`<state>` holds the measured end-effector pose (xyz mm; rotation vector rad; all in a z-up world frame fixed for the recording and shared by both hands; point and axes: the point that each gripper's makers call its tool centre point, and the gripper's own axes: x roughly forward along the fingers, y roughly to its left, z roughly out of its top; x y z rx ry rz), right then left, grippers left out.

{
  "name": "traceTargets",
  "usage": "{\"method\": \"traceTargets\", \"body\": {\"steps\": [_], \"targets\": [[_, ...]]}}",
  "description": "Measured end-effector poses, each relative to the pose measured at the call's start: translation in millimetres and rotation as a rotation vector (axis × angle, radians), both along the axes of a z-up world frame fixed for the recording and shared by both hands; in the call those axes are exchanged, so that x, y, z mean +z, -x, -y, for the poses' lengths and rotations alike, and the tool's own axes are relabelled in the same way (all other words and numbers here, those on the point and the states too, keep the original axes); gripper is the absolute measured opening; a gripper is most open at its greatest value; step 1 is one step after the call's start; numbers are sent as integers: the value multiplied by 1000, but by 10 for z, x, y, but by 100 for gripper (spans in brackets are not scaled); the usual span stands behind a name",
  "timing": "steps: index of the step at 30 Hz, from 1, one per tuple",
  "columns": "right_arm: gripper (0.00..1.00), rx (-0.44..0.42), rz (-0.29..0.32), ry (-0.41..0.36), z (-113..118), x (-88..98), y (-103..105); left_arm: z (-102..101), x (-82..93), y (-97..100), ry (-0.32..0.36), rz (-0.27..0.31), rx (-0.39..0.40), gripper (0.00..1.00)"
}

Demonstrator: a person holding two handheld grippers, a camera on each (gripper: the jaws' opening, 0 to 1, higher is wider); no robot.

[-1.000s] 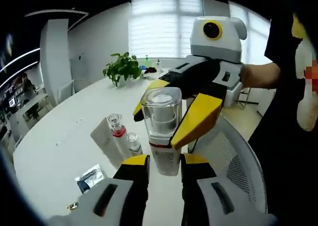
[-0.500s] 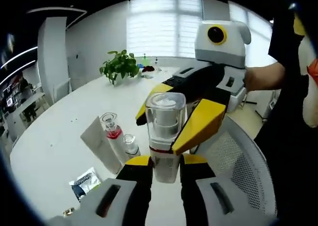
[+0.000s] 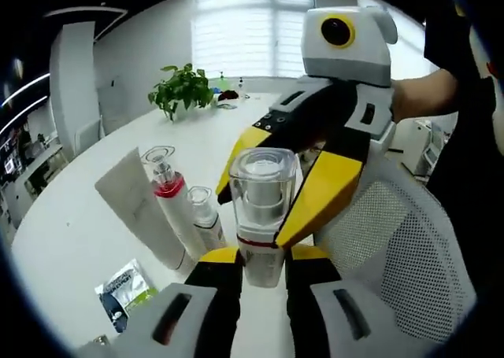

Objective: Arrange the skincare products in the storage area until every visible bottle or jar stands upright without overlapping.

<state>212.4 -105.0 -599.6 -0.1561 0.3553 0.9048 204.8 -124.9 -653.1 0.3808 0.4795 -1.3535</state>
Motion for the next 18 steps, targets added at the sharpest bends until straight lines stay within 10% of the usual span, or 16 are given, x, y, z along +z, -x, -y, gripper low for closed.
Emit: {"method": "traceTargets", "body": {"steps": [18], "targets": [[22,-5,-85,98,-11,-583,-158,12,-546,-195,-30,0,31,22]]}}
